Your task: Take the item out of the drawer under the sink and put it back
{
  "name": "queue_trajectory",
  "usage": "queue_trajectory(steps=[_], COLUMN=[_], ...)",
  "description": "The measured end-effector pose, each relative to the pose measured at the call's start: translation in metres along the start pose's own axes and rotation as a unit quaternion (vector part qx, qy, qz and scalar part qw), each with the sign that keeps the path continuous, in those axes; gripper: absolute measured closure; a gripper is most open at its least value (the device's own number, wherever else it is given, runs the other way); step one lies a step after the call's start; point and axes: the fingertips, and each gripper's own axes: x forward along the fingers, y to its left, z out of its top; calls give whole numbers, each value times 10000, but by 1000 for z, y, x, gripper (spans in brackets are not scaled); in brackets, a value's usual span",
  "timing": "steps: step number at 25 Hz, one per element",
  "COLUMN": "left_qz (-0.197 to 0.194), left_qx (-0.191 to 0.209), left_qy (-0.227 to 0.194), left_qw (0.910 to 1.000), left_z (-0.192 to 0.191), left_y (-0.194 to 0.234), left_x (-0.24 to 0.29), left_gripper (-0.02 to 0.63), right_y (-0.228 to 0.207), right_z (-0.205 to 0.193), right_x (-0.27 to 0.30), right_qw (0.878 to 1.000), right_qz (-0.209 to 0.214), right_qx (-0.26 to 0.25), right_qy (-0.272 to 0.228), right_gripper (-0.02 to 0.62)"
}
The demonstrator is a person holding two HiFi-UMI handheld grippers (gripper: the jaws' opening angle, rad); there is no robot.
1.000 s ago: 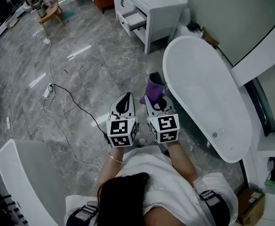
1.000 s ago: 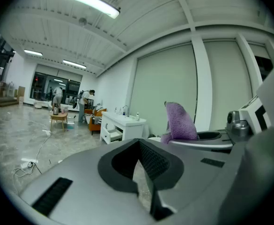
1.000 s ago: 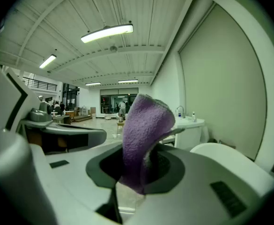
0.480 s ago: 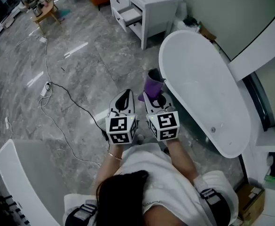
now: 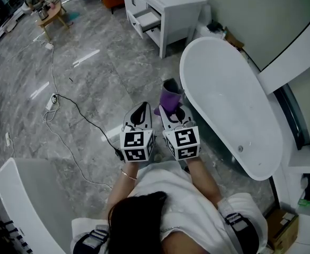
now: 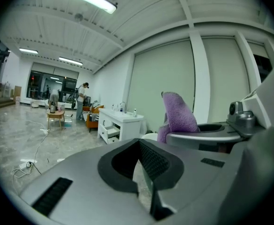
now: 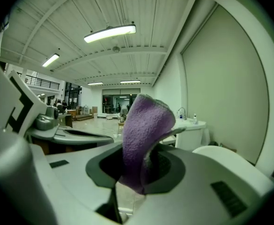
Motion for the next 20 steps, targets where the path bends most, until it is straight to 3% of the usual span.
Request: queue_trajectory(steps=[10, 20], left_qz=[78, -245], left_qx=[-97, -144], left_qy=[85, 160], left_qw=[9999, 9995], left_z=[5, 23], left_y=[26, 47], left_x=[36, 92], left_gripper=[603, 603], right_y=[-15, -38], right_z=[0, 16], right_x=[40, 99], right_qw=[9999, 9998], right_qz=[-21, -115], right_qx=[39, 15], right_qy=[123, 188], right_gripper=[488, 488])
